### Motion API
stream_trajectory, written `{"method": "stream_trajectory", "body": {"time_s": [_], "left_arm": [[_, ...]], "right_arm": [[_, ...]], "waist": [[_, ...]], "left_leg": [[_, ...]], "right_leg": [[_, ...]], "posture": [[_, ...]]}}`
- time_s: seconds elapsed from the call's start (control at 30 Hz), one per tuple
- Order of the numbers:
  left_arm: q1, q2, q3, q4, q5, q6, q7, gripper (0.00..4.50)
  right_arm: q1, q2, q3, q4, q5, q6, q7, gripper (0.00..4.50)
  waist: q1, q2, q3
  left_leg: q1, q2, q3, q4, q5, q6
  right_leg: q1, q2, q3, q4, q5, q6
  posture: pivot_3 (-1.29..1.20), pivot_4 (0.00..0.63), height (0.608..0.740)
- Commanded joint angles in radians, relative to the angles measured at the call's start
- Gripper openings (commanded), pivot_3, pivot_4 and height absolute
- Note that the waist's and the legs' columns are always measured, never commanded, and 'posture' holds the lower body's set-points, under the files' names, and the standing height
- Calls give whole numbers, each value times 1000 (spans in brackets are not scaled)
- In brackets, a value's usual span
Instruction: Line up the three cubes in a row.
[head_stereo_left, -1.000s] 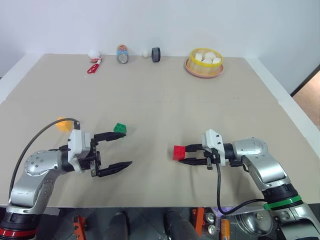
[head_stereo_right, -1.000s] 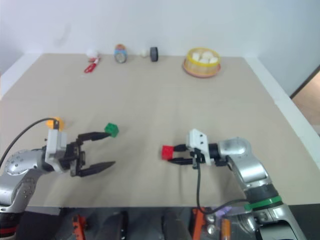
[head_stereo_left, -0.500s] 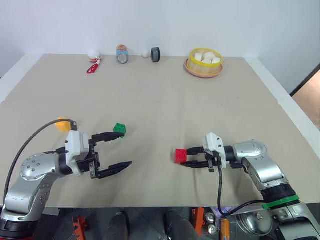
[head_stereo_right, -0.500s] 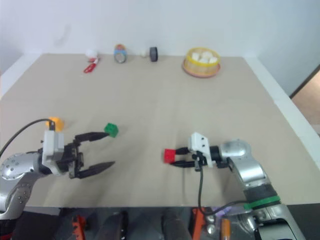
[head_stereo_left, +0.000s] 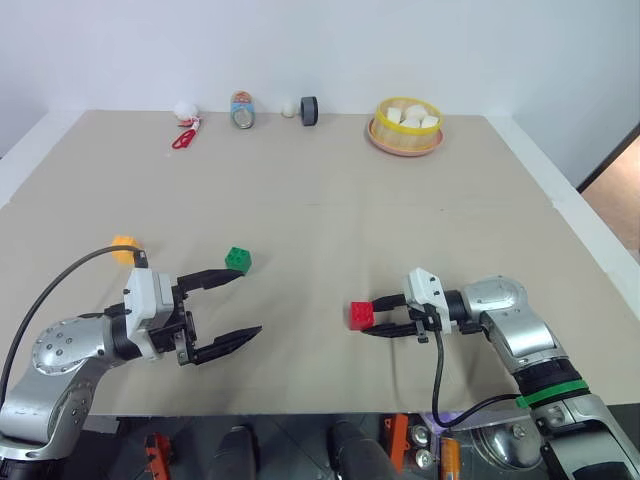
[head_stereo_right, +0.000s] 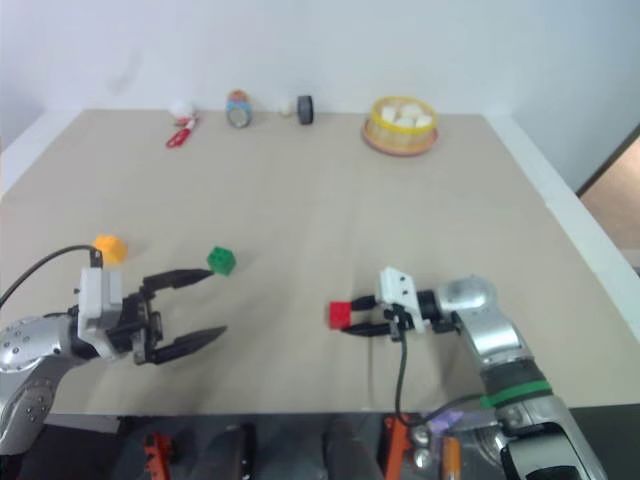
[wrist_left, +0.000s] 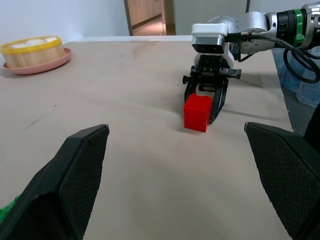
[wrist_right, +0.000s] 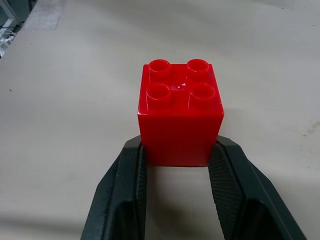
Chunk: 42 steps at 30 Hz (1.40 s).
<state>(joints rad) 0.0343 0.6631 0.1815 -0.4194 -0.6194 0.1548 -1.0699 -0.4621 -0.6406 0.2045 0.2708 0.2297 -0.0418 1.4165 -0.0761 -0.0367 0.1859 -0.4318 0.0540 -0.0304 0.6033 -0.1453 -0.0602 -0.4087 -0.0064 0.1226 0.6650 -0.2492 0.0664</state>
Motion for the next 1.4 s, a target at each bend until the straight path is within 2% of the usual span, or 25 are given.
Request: {"method": "stream_trajectory", "body": {"time_s": [0.03, 0.17, 0.47, 0.6, 0.73, 0.93, 1.17, 1.4], "left_arm": [[17, 4, 39, -47, -18, -10, 16, 4500], [28, -2, 52, -53, -22, -4, 41, 4500], [98, 24, 45, -30, 23, 89, 126, 4500], [110, 29, 18, 10, 94, 137, 191, 4500], [63, -5, -25, 52, 181, 190, 315, 4500], [-33, -101, -63, 51, 223, 327, 499, 4500], [-79, -164, -64, 72, 224, 424, 590, 4500], [-116, -198, -97, 122, 258, 433, 624, 4500]], "right_arm": [[-26, 8, -3, 13, 2, 4, 7, 3221], [-34, 4, 7, 20, -18, 35, -5, 4489], [-49, -107, -27, -21, 13, 148, 57, 4489], [-66, -200, -66, -19, 41, 169, 112, 4489], [-149, -238, -129, 52, 51, 180, 74, 4489], [-338, -111, -249, 43, 149, 316, -124, 4489], [-298, -22, -226, -217, 226, 441, -196, 4489], [-253, 10, -223, -316, 257, 493, -247, 4489]], "waist": [[0, 0, 0], [0, 0, 0], [3, 0, 0], [5, 1, 1], [-2, 1, 1], [-13, 1, 1], [-1, 1, 1], [1, 1, 0]], "left_leg": [[0, 0, 0, 0, 0, 0], [0, 0, 0, 0, 0, 0], [1, -1, 0, 0, 0, 0], [0, -2, 0, 0, 0, 0], [1, -2, 1, 0, 0, 0], [1, -2, 1, 0, 0, 0], [-2, -2, -4, -3, -2, -2], [-2, -2, -4, -1, -2, -2]], "right_leg": [[0, 0, 0, 0, 0, 0], [0, 0, 0, 0, 0, 0], [1, -1, 0, 0, 0, 0], [0, -3, 0, 0, -1, 1], [0, -3, 0, 0, 0, 0], [-1, -2, 1, 0, 2, -1], [-1, 1, 0, 0, -1, 5], [0, 0, -1, 0, -2, 3]], "posture": [[0, 150, 740], [0, 150, 740], [0, 150, 740], [0, 150, 740], [0, 150, 740], [0, 150, 740], [0, 150, 740], [0, 150, 740]]}}
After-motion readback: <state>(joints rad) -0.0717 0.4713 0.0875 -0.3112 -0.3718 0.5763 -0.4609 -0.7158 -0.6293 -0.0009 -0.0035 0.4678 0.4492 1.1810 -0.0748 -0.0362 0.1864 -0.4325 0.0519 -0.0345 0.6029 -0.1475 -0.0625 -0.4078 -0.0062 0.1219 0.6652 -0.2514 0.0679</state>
